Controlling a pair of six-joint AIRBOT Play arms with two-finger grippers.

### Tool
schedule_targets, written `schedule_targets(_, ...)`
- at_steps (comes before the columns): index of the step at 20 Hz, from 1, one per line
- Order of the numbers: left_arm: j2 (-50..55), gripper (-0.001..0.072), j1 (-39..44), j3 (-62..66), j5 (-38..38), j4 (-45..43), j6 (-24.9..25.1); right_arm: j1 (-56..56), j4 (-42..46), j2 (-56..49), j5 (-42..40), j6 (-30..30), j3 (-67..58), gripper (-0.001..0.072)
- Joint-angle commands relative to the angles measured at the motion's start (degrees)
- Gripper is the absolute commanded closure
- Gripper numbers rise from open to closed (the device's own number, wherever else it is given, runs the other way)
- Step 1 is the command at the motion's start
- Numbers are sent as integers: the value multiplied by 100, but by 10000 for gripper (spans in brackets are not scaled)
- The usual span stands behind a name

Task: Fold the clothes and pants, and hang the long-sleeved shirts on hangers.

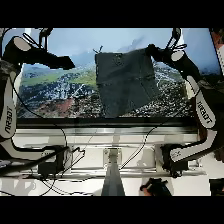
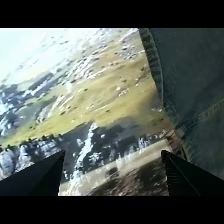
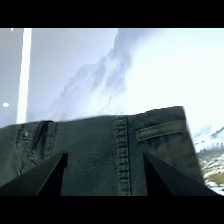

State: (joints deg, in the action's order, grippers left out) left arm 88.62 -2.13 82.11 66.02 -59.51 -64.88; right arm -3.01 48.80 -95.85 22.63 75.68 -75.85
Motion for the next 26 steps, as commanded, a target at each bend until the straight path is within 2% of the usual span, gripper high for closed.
schedule_targets(1, 15, 18, 79, -164, 72, 46, -603, 203, 975, 92, 361, 125, -111, 178)
schedule_targets(5, 11, 19, 544, -1486, -46, 1204, -560, 1156, 1580, 409, 2341, 103, -111, 178)
schedule_targets(8, -15, 20, 1121, -2699, -682, 2671, 68, 1941, 1937, 417, 4240, -717, -109, 188)
schedule_targets(9, -22, 24, 1331, -2994, -870, 2927, 223, 2188, 1902, 385, 4813, -920, -90, 194)
schedule_targets(11, -72, 110, 1808, -3499, -1261, 2981, 275, 2542, 1873, 369, 5464, -1104, 87, 194)
schedule_targets(15, -623, 119, 2424, -4393, -2015, 3248, 236, 2776, 1871, 369, 5508, -1239, 551, 195)
schedule_targets(17, -914, 127, 2551, -4791, -2369, 3263, -66, 2741, 1766, 369, 5335, -1266, 767, 195)
schedule_targets(18, -964, 132, 2601, -4942, -2470, 3322, -216, 2723, 1604, 369, 5259, -1379, 870, 195)
schedule_targets(19, -955, 192, 2636, -4996, -2468, 3482, -243, 2712, 1357, 369, 5233, -1491, 970, 196)
schedule_targets(21, -907, 195, 2765, -4994, -2546, 3668, -238, 2712, 743, 365, 5237, -1547, 1204, 196)
schedule_targets(26, -894, 202, 3193, -4992, -2820, 3773, -262, 2710, -39, 365, 5193, -1943, 1766, 195)
